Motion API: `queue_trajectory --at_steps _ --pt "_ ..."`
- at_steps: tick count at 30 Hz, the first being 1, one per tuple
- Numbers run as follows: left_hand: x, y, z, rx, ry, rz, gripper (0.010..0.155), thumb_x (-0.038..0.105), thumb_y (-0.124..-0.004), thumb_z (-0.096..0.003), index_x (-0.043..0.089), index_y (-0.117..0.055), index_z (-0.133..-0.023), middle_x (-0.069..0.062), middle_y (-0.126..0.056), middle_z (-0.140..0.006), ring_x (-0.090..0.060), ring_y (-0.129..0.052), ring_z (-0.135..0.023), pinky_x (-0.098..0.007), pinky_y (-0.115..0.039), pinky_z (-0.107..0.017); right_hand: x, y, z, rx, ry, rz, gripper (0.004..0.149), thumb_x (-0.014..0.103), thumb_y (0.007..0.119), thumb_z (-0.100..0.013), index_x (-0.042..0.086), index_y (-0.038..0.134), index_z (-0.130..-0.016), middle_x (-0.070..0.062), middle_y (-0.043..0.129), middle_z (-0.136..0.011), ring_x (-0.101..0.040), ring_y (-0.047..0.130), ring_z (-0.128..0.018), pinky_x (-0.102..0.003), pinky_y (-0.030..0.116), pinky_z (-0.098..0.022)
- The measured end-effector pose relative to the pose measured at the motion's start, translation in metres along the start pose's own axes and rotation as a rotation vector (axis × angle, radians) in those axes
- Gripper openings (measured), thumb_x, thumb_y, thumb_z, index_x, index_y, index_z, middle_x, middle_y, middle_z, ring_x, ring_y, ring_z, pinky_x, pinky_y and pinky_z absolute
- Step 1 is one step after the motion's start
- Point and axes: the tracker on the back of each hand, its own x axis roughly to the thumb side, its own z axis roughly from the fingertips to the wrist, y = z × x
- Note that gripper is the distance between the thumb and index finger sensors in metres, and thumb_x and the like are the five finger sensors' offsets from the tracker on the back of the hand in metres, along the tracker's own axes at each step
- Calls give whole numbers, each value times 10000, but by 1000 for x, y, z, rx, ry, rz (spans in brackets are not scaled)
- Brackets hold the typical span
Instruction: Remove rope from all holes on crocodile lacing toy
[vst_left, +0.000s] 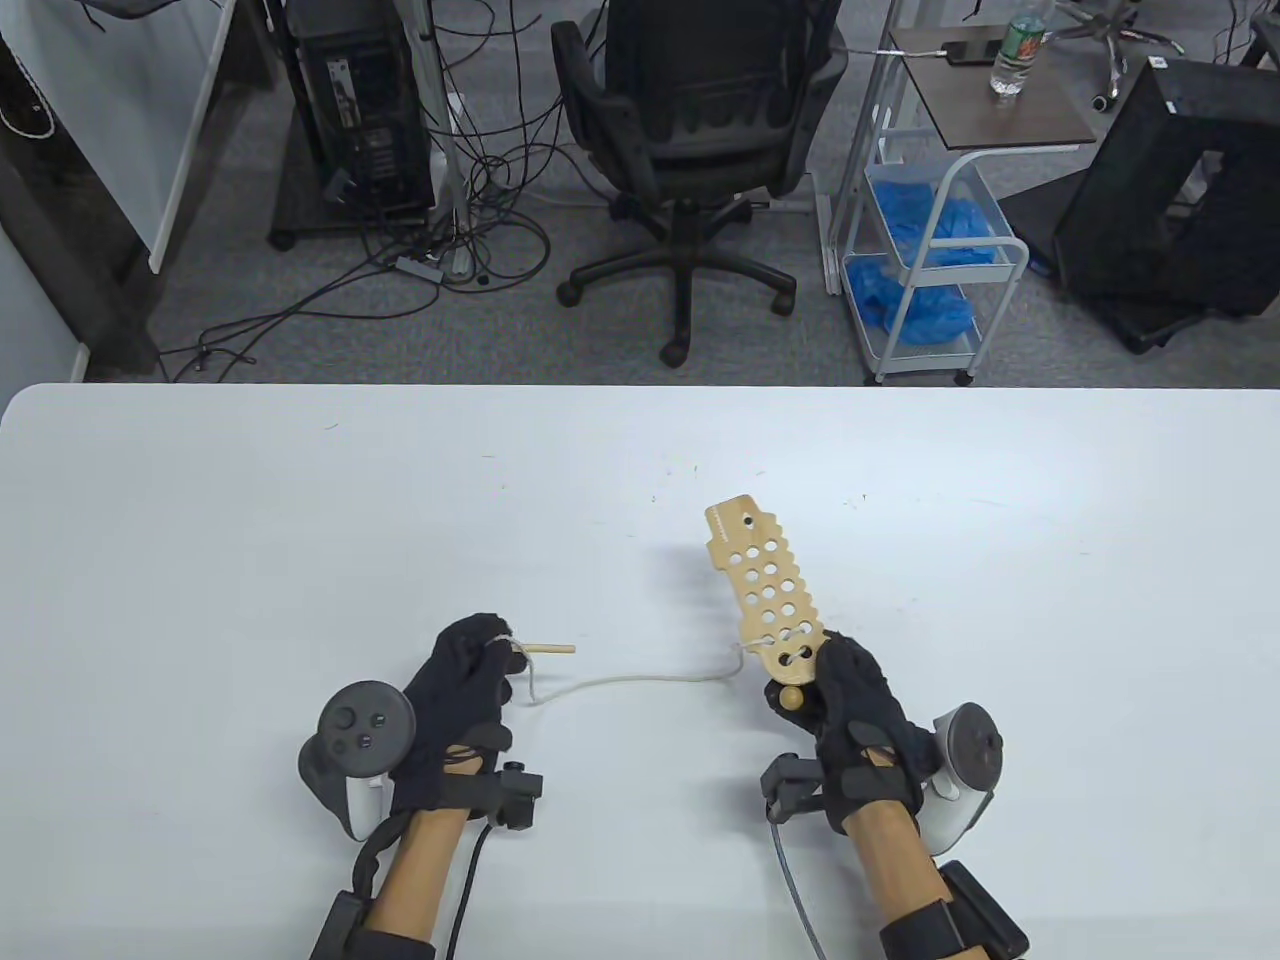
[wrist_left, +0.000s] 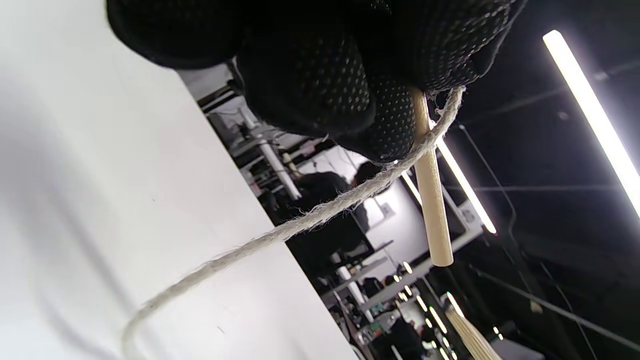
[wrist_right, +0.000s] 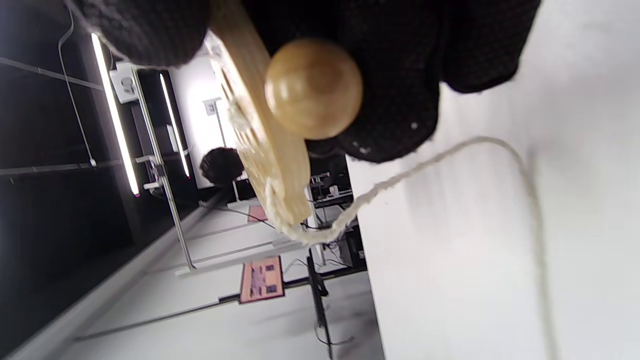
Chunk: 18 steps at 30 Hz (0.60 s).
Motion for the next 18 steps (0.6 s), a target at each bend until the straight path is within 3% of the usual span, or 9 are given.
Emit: queue_trajectory --at_steps 8,18 --pt "37 -22 14 -70 -230 -176 424 446 -782 -477 362 -793 -892 80 -1037 -676 -48 -992 -320 -227 -858 -171 -4 31 13 112 -43 152 496 362 800 -418 51 771 -803 -207 952 -621 -381 992 -437 -613 758 -445" --pt "52 -28 23 -111 -339 -192 423 446 -777 -484 377 -775 -902 79 -1017 -709 -77 -991 -412 -263 -864 -251 -6 41 18 160 -77 254 484 361 827 -403 69 808 -788 -203 973 -600 -381 1001 -417 -610 768 -432"
